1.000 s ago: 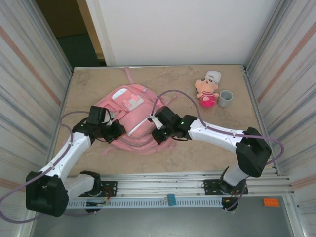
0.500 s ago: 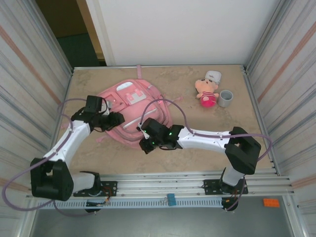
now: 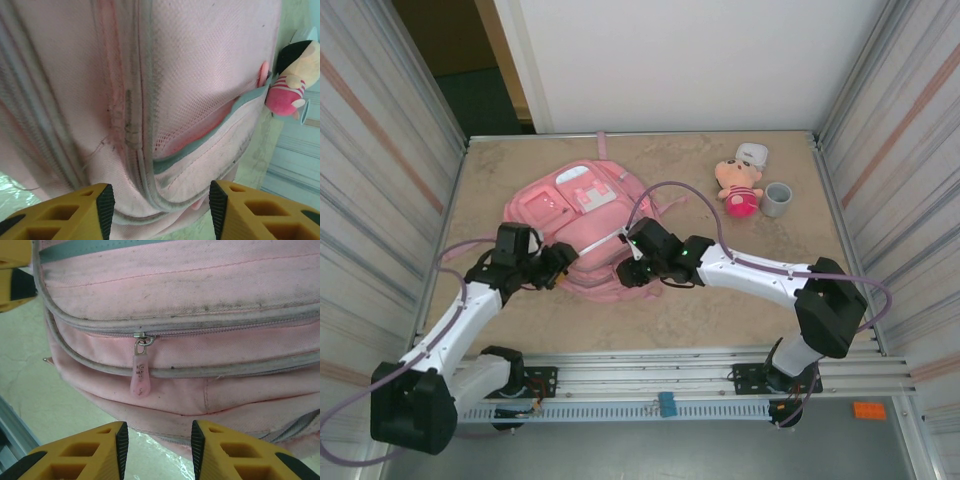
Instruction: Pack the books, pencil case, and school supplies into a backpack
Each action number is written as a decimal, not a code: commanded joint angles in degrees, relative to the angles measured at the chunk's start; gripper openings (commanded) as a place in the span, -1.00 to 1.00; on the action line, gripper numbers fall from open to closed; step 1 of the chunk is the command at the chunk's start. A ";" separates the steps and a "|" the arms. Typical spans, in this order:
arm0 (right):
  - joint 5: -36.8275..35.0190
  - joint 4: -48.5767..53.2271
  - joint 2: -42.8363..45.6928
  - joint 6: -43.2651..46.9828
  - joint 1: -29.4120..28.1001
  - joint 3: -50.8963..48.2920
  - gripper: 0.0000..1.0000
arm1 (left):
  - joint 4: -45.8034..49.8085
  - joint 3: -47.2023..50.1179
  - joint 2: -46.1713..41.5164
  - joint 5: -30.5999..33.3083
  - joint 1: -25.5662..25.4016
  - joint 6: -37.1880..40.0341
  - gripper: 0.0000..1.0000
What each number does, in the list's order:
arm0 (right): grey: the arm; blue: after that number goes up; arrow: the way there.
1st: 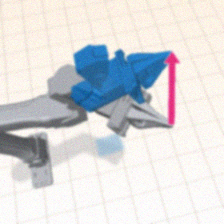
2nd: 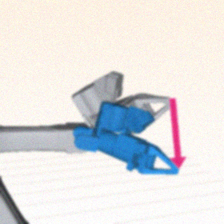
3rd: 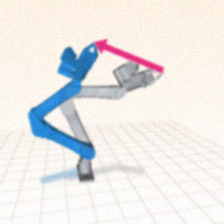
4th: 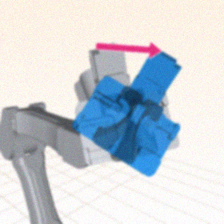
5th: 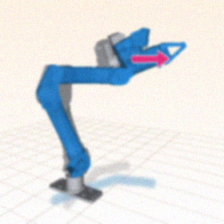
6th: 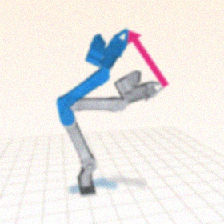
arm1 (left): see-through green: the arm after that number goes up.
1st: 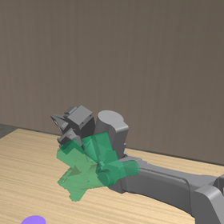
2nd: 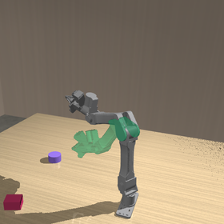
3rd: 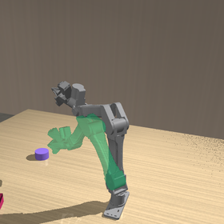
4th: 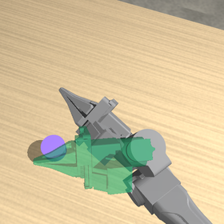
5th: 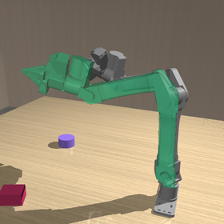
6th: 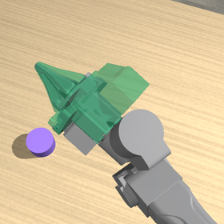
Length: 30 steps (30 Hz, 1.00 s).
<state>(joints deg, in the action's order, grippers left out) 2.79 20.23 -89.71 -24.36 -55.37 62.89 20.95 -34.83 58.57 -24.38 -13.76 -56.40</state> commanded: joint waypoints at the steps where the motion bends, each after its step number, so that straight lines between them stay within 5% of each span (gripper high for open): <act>1: 0.54 1.74 -0.48 2.22 0.09 2.45 -0.23 | -5.53 0.33 2.22 0.69 -1.62 -3.98 0.09; 4: 0.95 1.73 -1.55 1.92 -0.03 3.43 -0.22 | -10.16 0.90 4.76 1.33 -1.89 -5.29 -0.04; 8: 0.67 1.74 -2.71 0.13 -0.08 4.99 -0.20 | -10.76 -0.41 7.17 0.20 -1.92 -4.93 -0.60; 11: -0.45 2.36 -4.52 -1.36 -0.42 6.87 -0.17 | -10.12 -0.52 6.32 0.13 -1.90 -5.18 -0.81; 30: -4.37 5.29 -15.03 1.37 -0.72 13.94 -0.15 | -11.19 -0.55 4.36 -1.56 -1.91 -8.11 -1.00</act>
<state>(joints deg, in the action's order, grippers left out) -0.19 24.97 -103.15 -24.71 -56.01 74.72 14.22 -34.59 64.16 -24.49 -15.51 -63.57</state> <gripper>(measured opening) 0.429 0.136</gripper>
